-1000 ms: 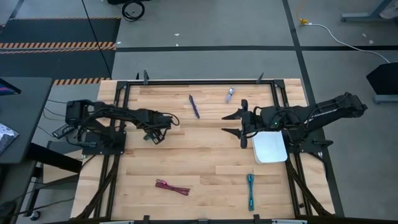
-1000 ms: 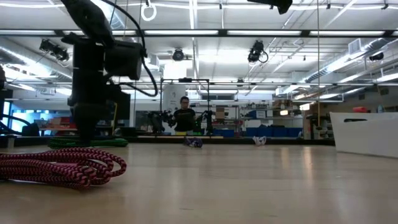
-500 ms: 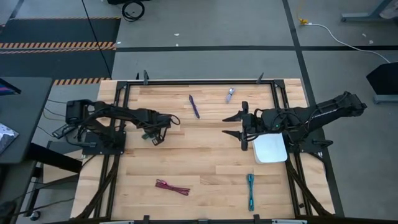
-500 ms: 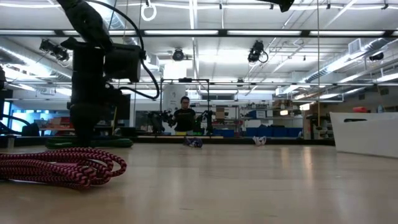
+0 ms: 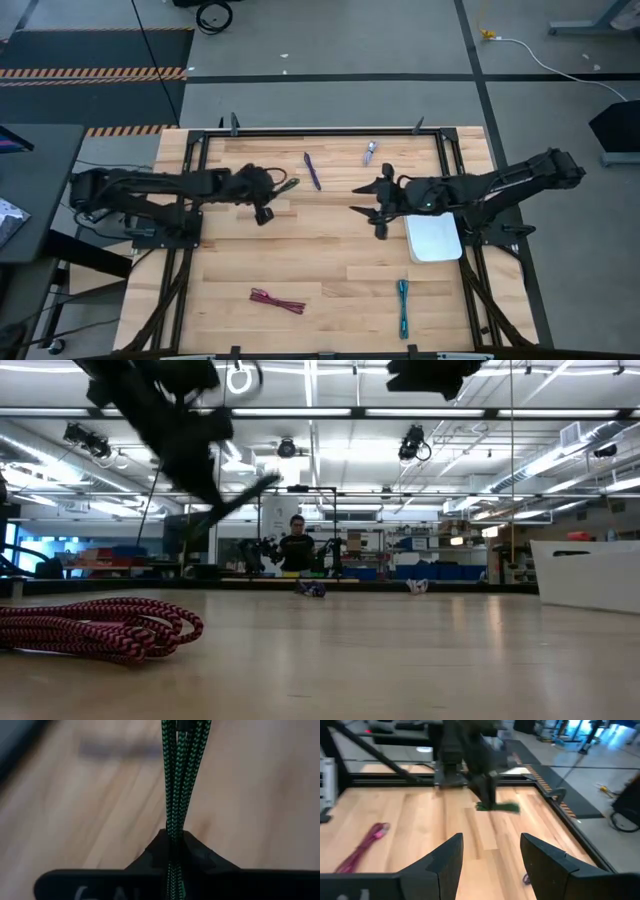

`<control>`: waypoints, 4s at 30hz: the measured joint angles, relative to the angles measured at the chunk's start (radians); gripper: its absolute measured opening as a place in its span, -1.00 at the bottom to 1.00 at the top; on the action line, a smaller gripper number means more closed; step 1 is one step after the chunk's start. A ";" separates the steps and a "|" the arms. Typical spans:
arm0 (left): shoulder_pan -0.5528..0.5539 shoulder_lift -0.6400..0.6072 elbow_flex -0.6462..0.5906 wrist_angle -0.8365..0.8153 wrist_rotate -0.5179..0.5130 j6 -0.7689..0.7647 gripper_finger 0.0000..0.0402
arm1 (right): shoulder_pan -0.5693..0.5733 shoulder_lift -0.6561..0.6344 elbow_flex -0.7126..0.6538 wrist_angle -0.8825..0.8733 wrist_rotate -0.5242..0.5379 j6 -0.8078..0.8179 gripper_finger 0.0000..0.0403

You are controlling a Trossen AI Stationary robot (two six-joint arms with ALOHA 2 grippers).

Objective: Pick and place USB-C Cables
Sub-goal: Put the green charger cable into the white bin

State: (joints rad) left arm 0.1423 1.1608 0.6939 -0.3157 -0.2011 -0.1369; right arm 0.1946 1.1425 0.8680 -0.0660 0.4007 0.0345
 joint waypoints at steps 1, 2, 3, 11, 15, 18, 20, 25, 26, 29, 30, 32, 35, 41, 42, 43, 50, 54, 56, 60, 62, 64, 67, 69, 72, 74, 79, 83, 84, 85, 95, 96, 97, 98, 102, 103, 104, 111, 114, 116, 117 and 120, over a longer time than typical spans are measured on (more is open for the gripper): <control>-0.014 -0.026 0.000 0.055 0.005 0.020 -0.85 | -0.005 0.017 0.000 0.022 0.000 0.000 0.02; -0.028 -0.051 0.000 0.104 0.012 0.038 -0.85 | -0.008 0.034 0.000 0.050 -0.001 0.000 0.02; -0.043 -0.068 0.001 0.153 0.014 0.051 -0.85 | -0.012 0.049 0.000 0.081 -0.006 0.000 0.02; -0.168 -0.106 0.001 0.444 0.016 0.141 -0.84 | -0.015 0.155 0.000 0.442 -0.020 -0.068 0.02; -0.199 -0.107 0.002 0.473 0.015 0.149 -0.84 | -0.016 0.205 0.000 0.592 -0.024 -0.129 0.02; -0.203 -0.107 0.002 0.494 0.015 0.149 -0.84 | -0.028 0.247 0.000 0.687 -0.078 -0.135 0.02; -0.203 -0.100 0.002 0.533 0.015 0.145 -0.83 | -0.042 0.287 0.000 0.756 -0.151 -0.118 0.02; -0.210 -0.034 0.002 0.649 0.028 0.142 -0.84 | -0.069 0.374 0.000 0.889 -0.211 -0.110 0.02; -0.213 -0.021 0.002 0.661 0.030 0.142 -0.83 | -0.074 0.384 0.000 0.908 -0.211 -0.113 0.02; -0.223 0.018 0.002 0.662 0.034 0.141 -0.82 | -0.087 0.395 0.000 0.924 -0.210 -0.113 0.02; -0.226 0.030 0.002 0.670 0.035 0.141 -0.82 | -0.091 0.395 0.000 0.924 -0.209 -0.111 0.02; -0.226 0.048 0.002 0.707 0.034 0.141 -0.82 | -0.096 0.395 0.000 0.925 -0.209 -0.099 0.02; -0.225 0.072 0.002 0.755 0.034 0.129 -0.82 | -0.100 0.395 0.000 0.924 -0.209 -0.084 0.02; -0.225 0.095 0.002 0.780 0.046 0.118 -0.81 | -0.098 0.395 0.000 0.923 -0.185 -0.094 -0.02; -0.225 0.097 0.002 0.775 0.047 0.116 -0.81 | -0.096 0.395 0.000 0.921 -0.180 -0.105 -0.07; -0.225 0.097 0.002 0.772 0.047 0.110 -0.81 | -0.093 0.395 0.000 0.918 -0.177 -0.117 -0.13; -0.225 0.096 0.002 0.770 0.046 0.097 -0.81 | -0.080 0.393 0.000 0.903 -0.163 -0.199 -0.89; -0.225 0.096 0.002 0.769 0.047 0.097 -0.78 | -0.077 0.393 0.001 0.901 -0.159 -0.211 -0.88; -0.225 0.096 0.002 0.767 0.046 0.097 -0.73 | -0.077 0.393 0.001 0.900 -0.158 -0.214 -0.89; -0.225 0.096 0.002 0.742 0.021 0.099 -0.52 | -0.077 0.393 0.001 0.875 -0.130 -0.230 -0.89; -0.224 0.096 0.002 0.725 0.003 0.106 -0.38 | -0.077 0.383 0.001 0.829 -0.082 -0.252 -0.89; -0.224 0.096 0.002 0.719 -0.018 0.131 -0.22 | -0.076 0.362 0.001 0.746 0.004 -0.272 -0.89; -0.223 0.096 0.002 0.718 -0.069 0.188 -0.02 | -0.078 0.316 0.000 0.591 0.125 -0.263 -0.89; -0.218 0.094 0.002 0.715 -0.106 0.234 0.09 | -0.078 0.271 0.000 0.477 0.167 -0.216 -0.89; -0.209 0.080 0.002 0.714 -0.151 0.274 0.19 | -0.078 0.198 0.000 0.308 0.180 -0.117 -0.89; -0.201 0.067 0.002 0.704 -0.155 0.279 0.23 | -0.082 0.153 0.000 0.204 0.180 -0.049 -0.89; -0.196 0.030 0.002 0.659 -0.155 0.274 0.23 | -0.110 0.039 0.000 -0.089 0.175 0.152 -0.89; -0.196 0.010 0.002 0.653 -0.154 0.281 0.18 | -0.145 -0.044 0.000 -0.372 0.116 0.387 -0.89; -0.196 0.007 0.002 0.652 -0.154 0.285 0.17 | -0.153 -0.060 0.000 -0.440 0.084 0.454 -0.89; -0.196 0.004 0.002 0.653 -0.154 0.288 0.17 | -0.159 -0.073 0.000 -0.502 0.045 0.521 -0.89; -0.168 0.002 0.002 0.661 -0.154 0.366 0.15 | -0.163 -0.103 0.000 -0.873 -0.231 0.922 -0.89; -0.165 0.002 0.002 0.660 -0.154 0.366 0.15 | -0.163 -0.103 0.000 -0.884 -0.238 0.936 -0.89; -0.165 0.002 0.002 0.661 -0.154 0.366 0.15 | -0.163 -0.104 0.000 -0.894 -0.243 0.944 -0.89; -0.164 0.002 0.002 0.661 -0.155 0.366 0.15 | -0.163 -0.107 0.000 -0.902 -0.247 0.952 -0.89; -0.165 0.002 0.002 0.661 -0.147 0.366 0.15 | -0.170 -0.116 0.000 -0.974 -0.274 1.013 -0.89; -0.165 0.002 0.002 0.661 -0.141 0.366 0.15 | -0.170 -0.116 0.000 -1.004 -0.287 1.036 -0.89; -0.165 0.002 0.002 0.660 -0.139 0.366 0.15 | -0.171 -0.116 0.000 -1.039 -0.297 1.058 -0.89; -0.174 0.002 0.002 0.654 -0.136 0.358 0.15 | -0.161 -0.096 0.000 -1.143 -0.343 1.113 -0.86; -0.175 0.002 0.002 0.654 -0.135 0.350 0.15 | -0.154 -0.087 0.000 -1.134 -0.353 1.099 -0.80; -0.175 0.002 0.002 0.652 -0.135 0.332 0.15 | -0.143 -0.075 0.000 -1.135 -0.349 1.089 -0.75; -0.175 0.002 0.002 0.651 -0.135 0.332 0.15 | -0.139 -0.069 0.000 -1.135 -0.347 1.082 -0.73; -0.175 0.002 0.002 0.637 -0.135 0.331 0.15 | -0.134 -0.052 0.000 -1.129 -0.345 1.065 -0.64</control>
State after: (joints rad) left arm -0.0322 1.1629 0.6964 0.3211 -0.3363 0.1944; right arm 0.0606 1.0908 0.8684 -1.1951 0.0555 1.0997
